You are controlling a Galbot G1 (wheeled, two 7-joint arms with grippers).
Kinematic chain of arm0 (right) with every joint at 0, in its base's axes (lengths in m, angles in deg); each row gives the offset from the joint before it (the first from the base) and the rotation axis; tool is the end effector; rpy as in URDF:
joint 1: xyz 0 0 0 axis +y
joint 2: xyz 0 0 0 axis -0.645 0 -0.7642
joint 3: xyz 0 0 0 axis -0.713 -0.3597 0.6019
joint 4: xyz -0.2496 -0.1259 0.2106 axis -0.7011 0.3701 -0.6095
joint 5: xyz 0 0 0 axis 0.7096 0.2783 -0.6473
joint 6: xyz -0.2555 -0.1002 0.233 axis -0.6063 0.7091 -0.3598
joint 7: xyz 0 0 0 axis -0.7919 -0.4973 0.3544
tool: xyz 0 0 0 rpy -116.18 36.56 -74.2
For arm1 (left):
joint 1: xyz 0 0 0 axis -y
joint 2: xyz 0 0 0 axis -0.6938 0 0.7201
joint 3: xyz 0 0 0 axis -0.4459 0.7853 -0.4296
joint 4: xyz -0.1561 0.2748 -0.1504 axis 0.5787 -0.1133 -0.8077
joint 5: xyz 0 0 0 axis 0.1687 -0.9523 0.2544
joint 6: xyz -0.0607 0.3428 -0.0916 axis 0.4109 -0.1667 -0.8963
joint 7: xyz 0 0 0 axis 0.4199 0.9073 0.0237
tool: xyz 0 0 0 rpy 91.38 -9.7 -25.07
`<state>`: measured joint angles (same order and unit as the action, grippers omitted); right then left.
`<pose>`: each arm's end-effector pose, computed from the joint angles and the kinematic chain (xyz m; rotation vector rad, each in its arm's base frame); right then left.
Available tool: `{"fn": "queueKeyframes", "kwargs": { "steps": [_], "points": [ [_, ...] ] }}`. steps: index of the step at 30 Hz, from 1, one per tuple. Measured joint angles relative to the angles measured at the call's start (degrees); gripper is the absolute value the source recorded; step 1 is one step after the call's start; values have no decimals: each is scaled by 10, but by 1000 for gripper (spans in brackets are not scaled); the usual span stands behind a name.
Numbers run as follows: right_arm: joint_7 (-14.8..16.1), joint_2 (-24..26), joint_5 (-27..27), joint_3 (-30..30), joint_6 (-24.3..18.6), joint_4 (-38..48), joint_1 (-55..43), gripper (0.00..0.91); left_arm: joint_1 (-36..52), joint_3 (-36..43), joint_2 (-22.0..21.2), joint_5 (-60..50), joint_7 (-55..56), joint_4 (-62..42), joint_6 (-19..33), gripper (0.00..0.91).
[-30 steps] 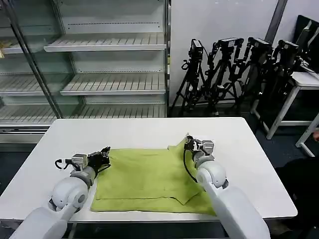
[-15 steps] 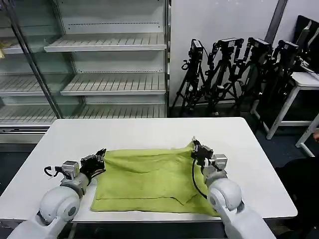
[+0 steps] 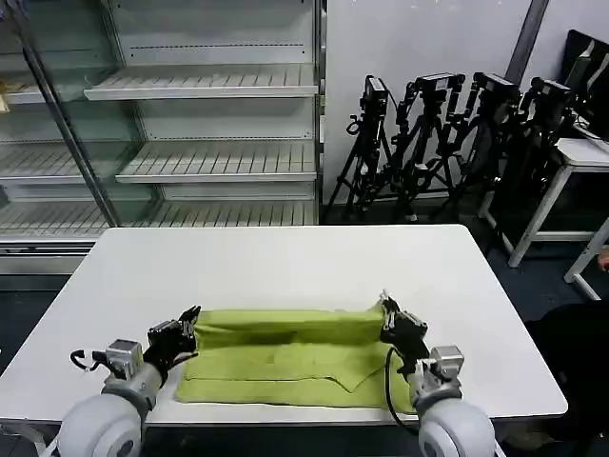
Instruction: Fold and organize the clothes.
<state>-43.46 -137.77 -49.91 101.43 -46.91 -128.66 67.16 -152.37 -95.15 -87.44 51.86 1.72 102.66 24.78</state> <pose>0.2320 0.0032 -0.2446 0.2090 -2.9076 -0.1157 0.2407 0.0764 -0.2188 -0.1944 -2.7498 -0.1019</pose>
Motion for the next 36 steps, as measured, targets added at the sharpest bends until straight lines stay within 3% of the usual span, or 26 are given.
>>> {"fn": "queueKeyframes", "kwargs": {
  "steps": [4, 6, 7, 8, 9, 10, 22, 36],
  "points": [
    [-1, -8, -1, 8, 2, -2, 24, 0, -25, -1, -5, -21, -5, 4, -2, 40],
    [-3, -12, -1, 9, 3, -2, 32, 907, -32, -1, -8, -33, -5, 4, -2, 71],
    [-4, -13, -1, 9, 3, -2, 35, 907, -34, -2, -9, -38, -6, 3, -2, 141],
    [-4, -15, -2, 9, 5, -1, 37, 907, -36, -2, -11, -42, -6, 2, -2, 484],
    [-4, -17, -3, 9, 6, 0, 40, 907, -38, -2, -12, -46, -7, 0, -2, 746],
    [-3, -18, -4, 9, 7, 1, 42, 907, -39, -2, -14, -49, -7, -1, -2, 907],
    [-2, -25, 3, 22, 8, -23, 81, 907, -72, -18, -43, -81, -7, 8, 9, 907],
    [-5, -36, -20, 47, 28, -58, 116, 907, -107, -17, -129, -89, 16, 32, 35, 907]
  ]
}}
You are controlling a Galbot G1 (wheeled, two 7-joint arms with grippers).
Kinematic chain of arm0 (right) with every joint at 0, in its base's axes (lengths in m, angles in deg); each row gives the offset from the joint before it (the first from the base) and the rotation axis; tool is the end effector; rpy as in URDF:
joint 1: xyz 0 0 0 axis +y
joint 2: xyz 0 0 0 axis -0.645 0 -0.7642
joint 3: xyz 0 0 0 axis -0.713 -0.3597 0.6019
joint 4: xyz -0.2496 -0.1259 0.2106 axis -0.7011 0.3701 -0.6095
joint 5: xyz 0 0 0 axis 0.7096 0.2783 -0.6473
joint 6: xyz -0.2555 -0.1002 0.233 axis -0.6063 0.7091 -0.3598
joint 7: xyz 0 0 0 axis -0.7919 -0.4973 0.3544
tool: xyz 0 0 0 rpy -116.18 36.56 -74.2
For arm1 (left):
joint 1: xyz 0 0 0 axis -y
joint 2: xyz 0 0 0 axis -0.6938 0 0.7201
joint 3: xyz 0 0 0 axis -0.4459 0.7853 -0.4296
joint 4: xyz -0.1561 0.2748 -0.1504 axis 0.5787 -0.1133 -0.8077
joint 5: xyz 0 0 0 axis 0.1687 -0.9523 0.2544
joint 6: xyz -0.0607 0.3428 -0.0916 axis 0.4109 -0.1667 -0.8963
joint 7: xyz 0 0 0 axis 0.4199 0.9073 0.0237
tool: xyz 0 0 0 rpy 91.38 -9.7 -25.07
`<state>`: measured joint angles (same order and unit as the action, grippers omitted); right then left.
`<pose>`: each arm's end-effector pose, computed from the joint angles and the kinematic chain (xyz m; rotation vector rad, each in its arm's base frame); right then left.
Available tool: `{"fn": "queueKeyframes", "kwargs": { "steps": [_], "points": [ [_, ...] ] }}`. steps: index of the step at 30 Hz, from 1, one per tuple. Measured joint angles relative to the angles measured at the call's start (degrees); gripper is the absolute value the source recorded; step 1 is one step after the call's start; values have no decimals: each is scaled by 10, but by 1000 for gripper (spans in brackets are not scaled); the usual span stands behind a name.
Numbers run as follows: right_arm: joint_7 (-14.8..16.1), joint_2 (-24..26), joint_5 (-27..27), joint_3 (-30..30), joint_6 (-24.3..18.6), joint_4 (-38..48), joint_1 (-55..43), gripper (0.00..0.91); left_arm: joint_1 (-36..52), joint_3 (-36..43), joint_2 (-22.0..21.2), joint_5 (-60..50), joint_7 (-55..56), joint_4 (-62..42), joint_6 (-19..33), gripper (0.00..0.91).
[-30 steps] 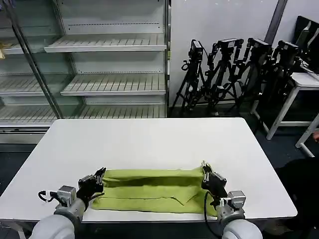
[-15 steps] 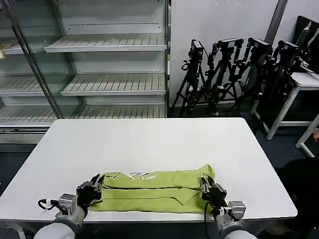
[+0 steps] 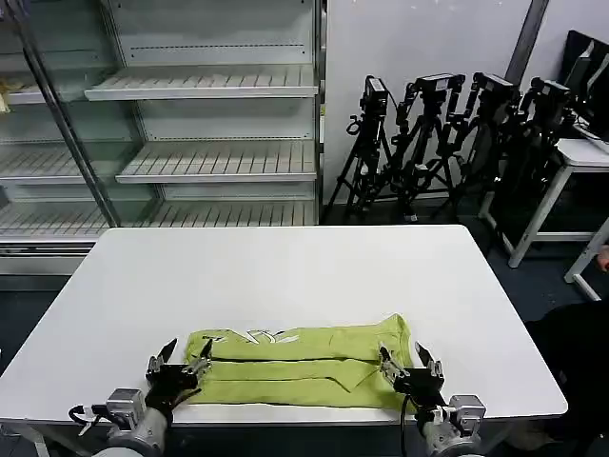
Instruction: Fold and organize the clothes.
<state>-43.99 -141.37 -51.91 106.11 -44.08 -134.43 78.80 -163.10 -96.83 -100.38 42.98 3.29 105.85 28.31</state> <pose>0.1806 -0.0034 -0.2462 0.1130 -2.7742 -0.2313 0.1887 0.0458 -0.2500 -0.0365 -2.7518 0.0489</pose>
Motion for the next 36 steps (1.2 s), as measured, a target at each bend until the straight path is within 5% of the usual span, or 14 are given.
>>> {"fn": "queueKeyframes", "kwargs": {
  "steps": [8, 9, 10, 12, 36],
  "points": [
    [-3, -1, -13, 11, 6, -15, 11, 907, 9, 30, -45, -11, 4, -20, 3, 907],
    [-3, -2, -15, 13, 6, -17, 12, 907, 11, 33, -49, -12, 4, -24, 4, 464],
    [-3, -2, -15, 15, 6, -19, 14, 907, 13, 36, -53, -14, 4, -29, 6, 191],
    [-3, -3, -16, 16, 6, -21, 16, 907, 18, 41, -59, -17, 4, -38, 10, 60],
    [-9, -22, -22, 17, 6, -22, 19, 907, 11, 15, -70, 49, -6, -73, 45, 40]
  ]
}}
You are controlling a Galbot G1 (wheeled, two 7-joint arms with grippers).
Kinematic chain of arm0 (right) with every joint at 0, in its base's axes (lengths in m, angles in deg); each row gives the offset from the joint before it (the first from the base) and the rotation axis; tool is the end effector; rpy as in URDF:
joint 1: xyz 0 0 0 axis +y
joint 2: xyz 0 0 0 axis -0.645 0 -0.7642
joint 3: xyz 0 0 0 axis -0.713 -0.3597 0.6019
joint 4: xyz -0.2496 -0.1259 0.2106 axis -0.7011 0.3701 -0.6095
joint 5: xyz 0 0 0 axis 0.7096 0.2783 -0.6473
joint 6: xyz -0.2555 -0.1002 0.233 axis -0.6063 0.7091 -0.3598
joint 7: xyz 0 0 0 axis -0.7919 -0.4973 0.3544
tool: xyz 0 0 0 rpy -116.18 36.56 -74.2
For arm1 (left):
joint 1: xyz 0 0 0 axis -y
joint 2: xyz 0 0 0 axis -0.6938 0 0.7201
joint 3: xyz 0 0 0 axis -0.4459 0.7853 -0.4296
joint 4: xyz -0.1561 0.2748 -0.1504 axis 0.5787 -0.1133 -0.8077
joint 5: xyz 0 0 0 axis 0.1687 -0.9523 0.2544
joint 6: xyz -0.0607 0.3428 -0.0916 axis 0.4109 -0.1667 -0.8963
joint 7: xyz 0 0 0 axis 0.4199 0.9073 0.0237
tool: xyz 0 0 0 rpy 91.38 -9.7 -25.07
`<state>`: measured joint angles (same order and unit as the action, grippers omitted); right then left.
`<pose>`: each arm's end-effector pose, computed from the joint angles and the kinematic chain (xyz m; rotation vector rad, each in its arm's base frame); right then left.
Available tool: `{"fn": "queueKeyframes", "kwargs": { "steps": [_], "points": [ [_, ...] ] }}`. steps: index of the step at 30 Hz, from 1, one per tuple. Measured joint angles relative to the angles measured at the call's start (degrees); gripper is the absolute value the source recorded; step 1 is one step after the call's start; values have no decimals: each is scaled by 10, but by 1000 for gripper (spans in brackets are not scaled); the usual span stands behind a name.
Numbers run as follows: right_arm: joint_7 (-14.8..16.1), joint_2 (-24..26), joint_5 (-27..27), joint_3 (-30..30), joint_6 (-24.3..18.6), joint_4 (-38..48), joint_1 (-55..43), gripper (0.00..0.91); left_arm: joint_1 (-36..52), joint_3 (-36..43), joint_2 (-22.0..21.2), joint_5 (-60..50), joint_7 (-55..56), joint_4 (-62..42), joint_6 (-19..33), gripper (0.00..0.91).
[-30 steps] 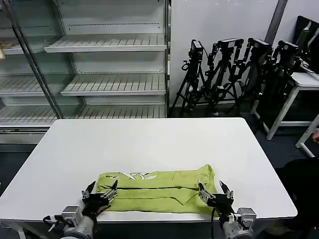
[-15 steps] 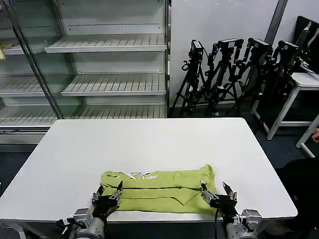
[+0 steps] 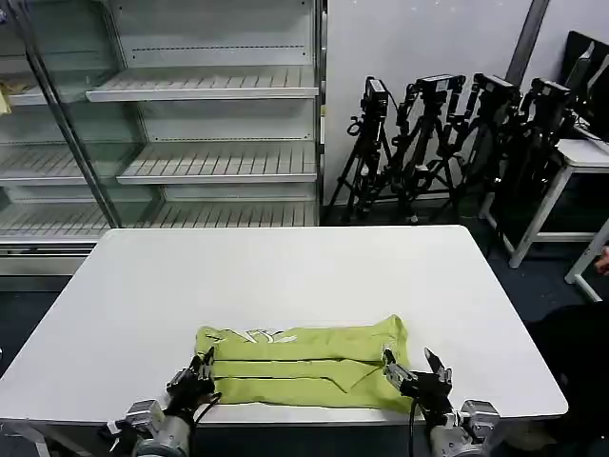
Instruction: Fold and organize the clothes.
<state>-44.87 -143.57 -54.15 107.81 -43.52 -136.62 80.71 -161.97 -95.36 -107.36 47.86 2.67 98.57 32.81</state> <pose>0.1719 -0.0045 -0.2372 0.0670 -2.7623 -0.3212 0.1947 0.0347 -0.2963 0.0336 -2.6814 0.3333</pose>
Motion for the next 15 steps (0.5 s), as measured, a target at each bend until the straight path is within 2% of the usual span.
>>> {"fn": "queueKeyframes", "kwargs": {
  "steps": [9, 15],
  "points": [
    [1, -2, -2, 3, -1, 2, -2, 907, -7, -59, 23, 88, -1, -2, -2, 40],
    [2, -4, -3, 6, -2, 2, -3, 907, -10, -114, 53, 142, -1, -8, -8, 40]
  ]
}}
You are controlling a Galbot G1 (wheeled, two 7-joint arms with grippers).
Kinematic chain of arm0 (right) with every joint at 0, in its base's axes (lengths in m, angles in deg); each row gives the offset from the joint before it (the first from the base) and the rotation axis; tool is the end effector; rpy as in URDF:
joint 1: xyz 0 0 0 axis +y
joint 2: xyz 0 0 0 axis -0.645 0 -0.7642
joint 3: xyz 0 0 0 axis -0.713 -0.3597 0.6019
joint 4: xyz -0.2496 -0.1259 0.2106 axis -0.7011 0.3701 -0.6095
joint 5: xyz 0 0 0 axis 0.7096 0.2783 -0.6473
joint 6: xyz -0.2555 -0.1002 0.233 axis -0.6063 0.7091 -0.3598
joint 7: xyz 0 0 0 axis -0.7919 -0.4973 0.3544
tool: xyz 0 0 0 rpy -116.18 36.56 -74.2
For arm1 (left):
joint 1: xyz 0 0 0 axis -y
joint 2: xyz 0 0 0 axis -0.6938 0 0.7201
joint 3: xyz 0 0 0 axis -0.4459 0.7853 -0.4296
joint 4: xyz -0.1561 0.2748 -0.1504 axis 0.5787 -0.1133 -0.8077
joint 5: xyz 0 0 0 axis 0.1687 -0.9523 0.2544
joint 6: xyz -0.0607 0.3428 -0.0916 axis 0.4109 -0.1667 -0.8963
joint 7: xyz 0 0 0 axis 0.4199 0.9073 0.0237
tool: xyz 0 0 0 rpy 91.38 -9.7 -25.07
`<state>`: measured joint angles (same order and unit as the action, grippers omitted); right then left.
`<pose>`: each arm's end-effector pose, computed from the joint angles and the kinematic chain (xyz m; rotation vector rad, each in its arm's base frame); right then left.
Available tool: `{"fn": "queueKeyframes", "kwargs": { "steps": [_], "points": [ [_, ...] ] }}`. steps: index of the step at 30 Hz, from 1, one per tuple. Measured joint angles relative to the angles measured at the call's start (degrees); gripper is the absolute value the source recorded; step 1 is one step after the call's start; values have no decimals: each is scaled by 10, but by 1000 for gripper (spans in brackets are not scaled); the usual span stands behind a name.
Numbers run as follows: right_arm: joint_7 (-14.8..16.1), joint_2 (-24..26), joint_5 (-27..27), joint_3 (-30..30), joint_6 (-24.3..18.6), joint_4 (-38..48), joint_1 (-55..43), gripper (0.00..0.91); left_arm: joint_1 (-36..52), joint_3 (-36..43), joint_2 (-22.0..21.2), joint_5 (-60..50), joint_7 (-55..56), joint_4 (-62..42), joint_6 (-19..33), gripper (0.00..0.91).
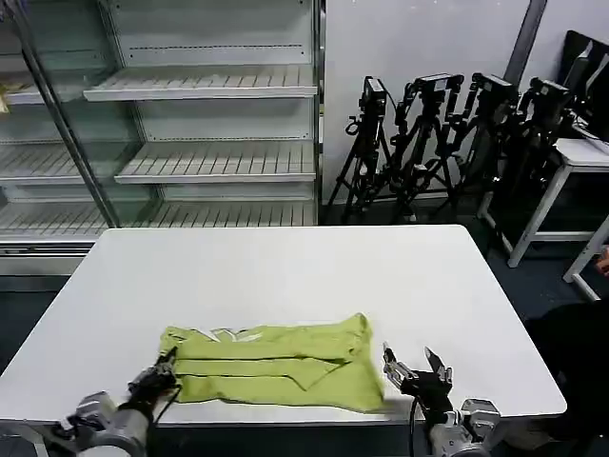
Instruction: Fold and organize the clothes.
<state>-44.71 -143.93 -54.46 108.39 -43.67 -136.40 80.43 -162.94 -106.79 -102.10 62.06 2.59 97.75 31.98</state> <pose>0.1739 -0.0066 -0.2373 0.0561 -2.7680 -0.3331 0.2046 0.1082 -0.2765 0.1732 -2.6614 0.4642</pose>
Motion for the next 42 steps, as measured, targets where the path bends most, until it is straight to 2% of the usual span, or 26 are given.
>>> {"fn": "queueKeyframes", "kwargs": {
  "steps": [9, 17, 23, 32, 40, 42],
  "points": [
    [2, -5, 0, 3, -4, 0, 3, 907, 1, -99, 58, 50, 1, 2, -1, 40],
    [1, -9, 4, 2, -4, -1, 9, 907, 8, -117, 63, 109, 6, 53, -8, 40],
    [4, -8, 9, 7, -7, -3, 16, 907, 25, -71, 30, 144, 2, 93, -4, 40],
    [7, -4, 17, 19, -26, -8, 31, 907, 47, 48, -29, 143, -12, 112, 6, 40],
    [10, -4, 20, 23, -41, -9, 42, 907, 69, 144, -48, 96, -27, 99, 17, 40],
    [11, -2, 20, 25, -43, -10, 44, 907, 76, 166, -49, 79, -30, 90, 21, 71]
  ]
}}
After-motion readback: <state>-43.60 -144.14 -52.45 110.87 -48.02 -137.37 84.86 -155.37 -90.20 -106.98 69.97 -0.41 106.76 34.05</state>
